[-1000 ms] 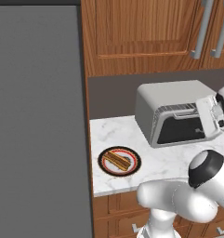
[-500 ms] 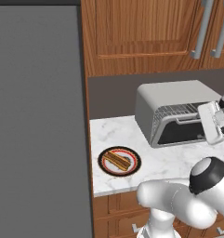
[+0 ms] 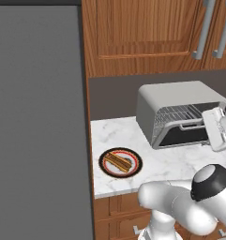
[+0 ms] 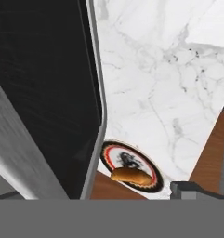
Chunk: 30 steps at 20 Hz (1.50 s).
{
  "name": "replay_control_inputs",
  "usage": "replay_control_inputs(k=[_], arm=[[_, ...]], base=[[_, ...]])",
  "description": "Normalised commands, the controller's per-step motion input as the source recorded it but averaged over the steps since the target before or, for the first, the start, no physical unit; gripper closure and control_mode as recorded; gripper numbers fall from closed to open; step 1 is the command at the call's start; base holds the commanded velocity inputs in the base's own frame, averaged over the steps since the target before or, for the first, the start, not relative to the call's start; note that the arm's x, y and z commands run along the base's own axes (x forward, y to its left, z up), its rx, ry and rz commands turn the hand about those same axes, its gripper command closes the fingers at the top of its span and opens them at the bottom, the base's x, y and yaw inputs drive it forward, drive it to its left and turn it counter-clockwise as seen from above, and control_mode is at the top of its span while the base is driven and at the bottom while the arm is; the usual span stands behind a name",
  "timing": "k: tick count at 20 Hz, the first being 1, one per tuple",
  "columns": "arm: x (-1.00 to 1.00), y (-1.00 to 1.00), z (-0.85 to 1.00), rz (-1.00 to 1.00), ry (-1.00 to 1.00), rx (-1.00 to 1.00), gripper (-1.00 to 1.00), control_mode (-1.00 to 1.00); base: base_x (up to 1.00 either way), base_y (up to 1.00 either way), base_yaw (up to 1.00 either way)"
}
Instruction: Open the toaster oven door. Place the hotdog bun on the bottom rack in the toaster oven and place the chicken drumstick on the top rack.
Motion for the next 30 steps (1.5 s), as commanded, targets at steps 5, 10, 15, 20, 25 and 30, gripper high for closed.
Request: replay_control_inputs(k=[5,10,15,20,25,30], arm=[[-0.39,0.00,-0.12,0.00,-0.01,0.05,-1.00,-1.00],[-0.42,-0.01,0.10,0.00,-0.07,0.02,-1.00,-1.00],[-0.42,-0.06,0.23,0.00,-0.02,0.00,-1.00,-1.00],[-0.38,-0.10,0.34,0.09,0.00,0.00,-1.00,-1.00],[-0.36,-0.06,0.33,0.17,-0.01,0.00,-1.00,-1.00],[-0.03,0.00,0.09,0.26,0.00,-0.07,-1.00,-1.00]], base=[[0.00,0.00,0.00],[0.00,0.00,0.00],[0.00,0.00,0.00],[0.00,0.00,0.00],[0.00,0.00,0.00],[0.00,0.00,0.00]])
